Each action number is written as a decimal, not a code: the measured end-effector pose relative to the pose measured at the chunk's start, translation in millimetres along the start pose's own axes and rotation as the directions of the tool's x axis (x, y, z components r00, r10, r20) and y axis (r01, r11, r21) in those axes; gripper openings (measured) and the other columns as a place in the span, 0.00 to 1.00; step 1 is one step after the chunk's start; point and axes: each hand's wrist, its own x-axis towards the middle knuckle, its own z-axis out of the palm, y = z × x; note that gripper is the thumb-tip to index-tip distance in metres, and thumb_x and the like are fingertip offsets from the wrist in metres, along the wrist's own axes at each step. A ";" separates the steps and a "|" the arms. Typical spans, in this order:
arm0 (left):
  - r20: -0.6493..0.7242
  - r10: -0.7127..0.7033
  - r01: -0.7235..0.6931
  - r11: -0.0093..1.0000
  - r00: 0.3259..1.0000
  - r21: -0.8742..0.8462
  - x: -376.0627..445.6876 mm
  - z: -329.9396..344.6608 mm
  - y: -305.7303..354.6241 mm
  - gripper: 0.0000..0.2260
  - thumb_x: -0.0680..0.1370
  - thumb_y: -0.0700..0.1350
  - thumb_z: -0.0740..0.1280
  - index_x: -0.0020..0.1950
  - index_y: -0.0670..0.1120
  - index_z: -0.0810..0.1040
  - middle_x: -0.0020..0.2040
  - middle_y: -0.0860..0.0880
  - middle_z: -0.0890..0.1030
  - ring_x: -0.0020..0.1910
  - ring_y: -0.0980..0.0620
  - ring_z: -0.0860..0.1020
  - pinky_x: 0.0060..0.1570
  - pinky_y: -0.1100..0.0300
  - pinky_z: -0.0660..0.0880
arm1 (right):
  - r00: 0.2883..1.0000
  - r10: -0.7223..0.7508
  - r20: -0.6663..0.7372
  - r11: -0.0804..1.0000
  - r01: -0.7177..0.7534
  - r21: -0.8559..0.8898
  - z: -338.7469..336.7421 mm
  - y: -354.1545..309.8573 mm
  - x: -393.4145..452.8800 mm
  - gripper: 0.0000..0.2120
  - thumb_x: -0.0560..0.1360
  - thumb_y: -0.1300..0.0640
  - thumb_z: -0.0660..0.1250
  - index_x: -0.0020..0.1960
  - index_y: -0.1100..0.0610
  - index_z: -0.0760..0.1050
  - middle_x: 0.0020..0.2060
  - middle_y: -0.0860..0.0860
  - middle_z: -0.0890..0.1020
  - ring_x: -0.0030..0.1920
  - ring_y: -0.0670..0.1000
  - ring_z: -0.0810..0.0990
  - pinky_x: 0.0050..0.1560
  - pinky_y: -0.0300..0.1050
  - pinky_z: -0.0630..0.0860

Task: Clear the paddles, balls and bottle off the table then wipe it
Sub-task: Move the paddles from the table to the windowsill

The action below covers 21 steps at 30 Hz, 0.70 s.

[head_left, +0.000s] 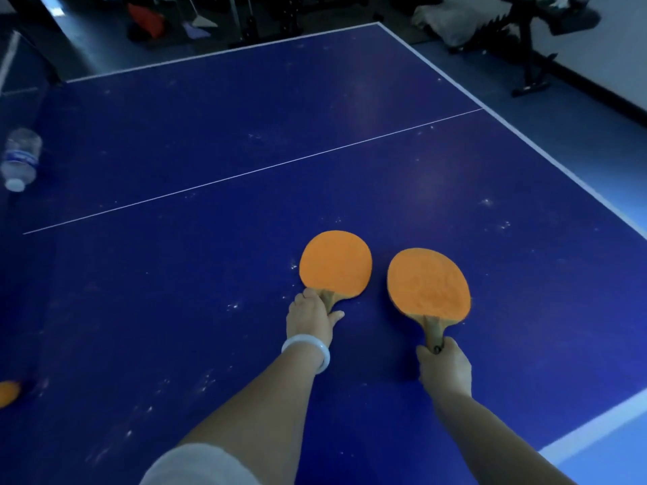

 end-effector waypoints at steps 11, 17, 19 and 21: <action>0.175 -0.050 0.093 0.966 0.983 -0.241 -6.6 -1.9 0.9 0.11 0.79 0.49 0.67 0.49 0.47 0.66 0.43 0.49 0.75 0.38 0.50 0.77 0.37 0.52 0.79 | 0.999 0.006 -0.041 1.000 -0.005 0.005 10.3 -2.2 -6.8 0.08 0.76 0.58 0.65 0.41 0.59 0.68 0.33 0.52 0.73 0.30 0.51 0.69 0.30 0.45 0.67; 0.168 -0.052 0.103 0.944 0.984 -0.315 -19.3 0.6 -0.6 0.11 0.78 0.52 0.67 0.43 0.51 0.67 0.40 0.51 0.76 0.33 0.54 0.74 0.29 0.60 0.68 | 0.995 0.016 -0.100 0.999 -0.011 0.048 -1.0 0.4 -14.6 0.15 0.76 0.51 0.69 0.39 0.58 0.68 0.30 0.51 0.72 0.28 0.49 0.67 0.27 0.44 0.65; 0.170 -0.029 0.085 0.939 0.985 -0.332 -26.6 0.7 3.4 0.11 0.78 0.53 0.67 0.43 0.50 0.69 0.39 0.51 0.76 0.32 0.54 0.73 0.29 0.60 0.68 | 0.991 0.035 -0.127 0.996 -0.024 0.085 -8.4 6.4 -20.3 0.16 0.76 0.50 0.69 0.38 0.59 0.68 0.30 0.51 0.71 0.28 0.49 0.66 0.27 0.44 0.64; 0.182 0.019 0.045 0.940 0.983 -0.339 -36.3 2.0 9.3 0.11 0.77 0.53 0.68 0.43 0.48 0.70 0.38 0.51 0.76 0.31 0.54 0.73 0.30 0.60 0.68 | 0.986 0.053 -0.158 0.991 -0.032 0.133 -17.9 15.0 -27.6 0.16 0.76 0.50 0.69 0.38 0.59 0.68 0.29 0.51 0.71 0.28 0.49 0.66 0.27 0.44 0.64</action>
